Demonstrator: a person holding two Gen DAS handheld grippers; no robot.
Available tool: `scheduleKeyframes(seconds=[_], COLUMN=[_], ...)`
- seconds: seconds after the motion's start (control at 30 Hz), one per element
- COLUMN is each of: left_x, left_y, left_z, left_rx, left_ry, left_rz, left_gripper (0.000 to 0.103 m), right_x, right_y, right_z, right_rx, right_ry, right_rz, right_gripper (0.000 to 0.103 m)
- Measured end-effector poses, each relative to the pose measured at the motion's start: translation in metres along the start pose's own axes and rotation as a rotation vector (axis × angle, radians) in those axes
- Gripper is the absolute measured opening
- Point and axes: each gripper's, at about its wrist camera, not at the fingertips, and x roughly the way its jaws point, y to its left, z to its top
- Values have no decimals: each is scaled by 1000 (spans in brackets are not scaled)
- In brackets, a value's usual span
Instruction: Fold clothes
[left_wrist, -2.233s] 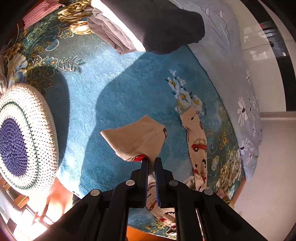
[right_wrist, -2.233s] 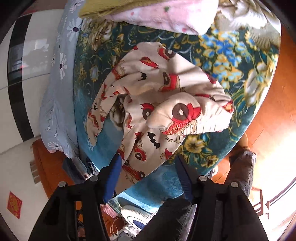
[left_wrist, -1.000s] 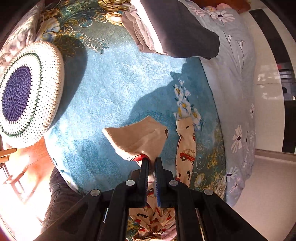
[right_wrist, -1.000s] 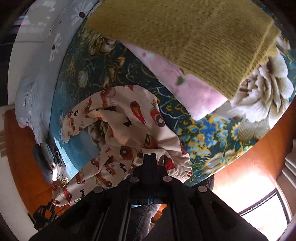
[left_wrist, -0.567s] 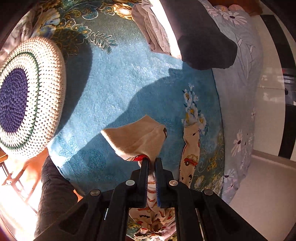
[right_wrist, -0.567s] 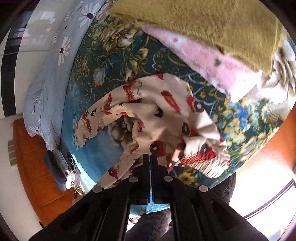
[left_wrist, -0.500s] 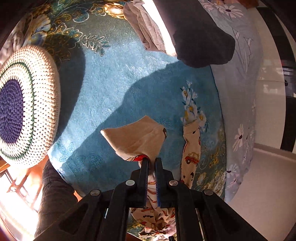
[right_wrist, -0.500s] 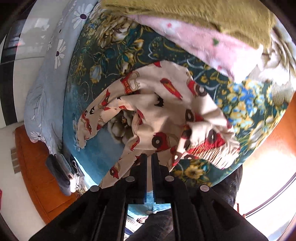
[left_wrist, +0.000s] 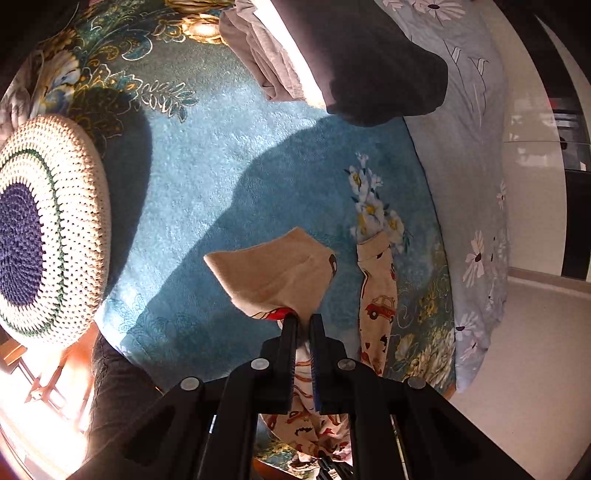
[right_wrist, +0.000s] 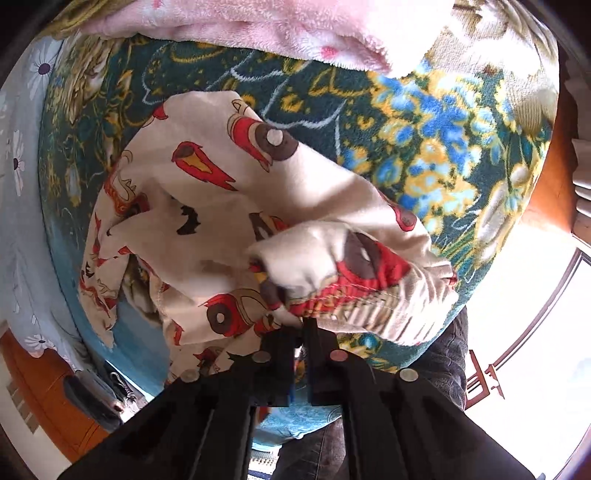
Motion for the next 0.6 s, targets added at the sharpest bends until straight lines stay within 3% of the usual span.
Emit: scheduleKeyframes(seconds=[0.13, 0.27, 0.47, 0.6], left_x=[1, -1, -42, -101], left_y=[3, -15, -72, -117], left_z=[5, 16, 47, 67], left_rx=[-36, 16, 179, 280], left_ry=[-15, -39, -186, -303], left_rz=[-8, -5, -26, -135], left_gripper=[7, 7, 7, 7], right_x=[-25, -77, -159, -239], right_y=[29, 92, 192, 258], right_z=[3, -7, -24, -50], right_rx=[-99, -232, -437, -583], right_ry=[-49, -137, -270, -360], right_rz=[53, 174, 365, 530], right_gripper=[2, 1, 1, 1])
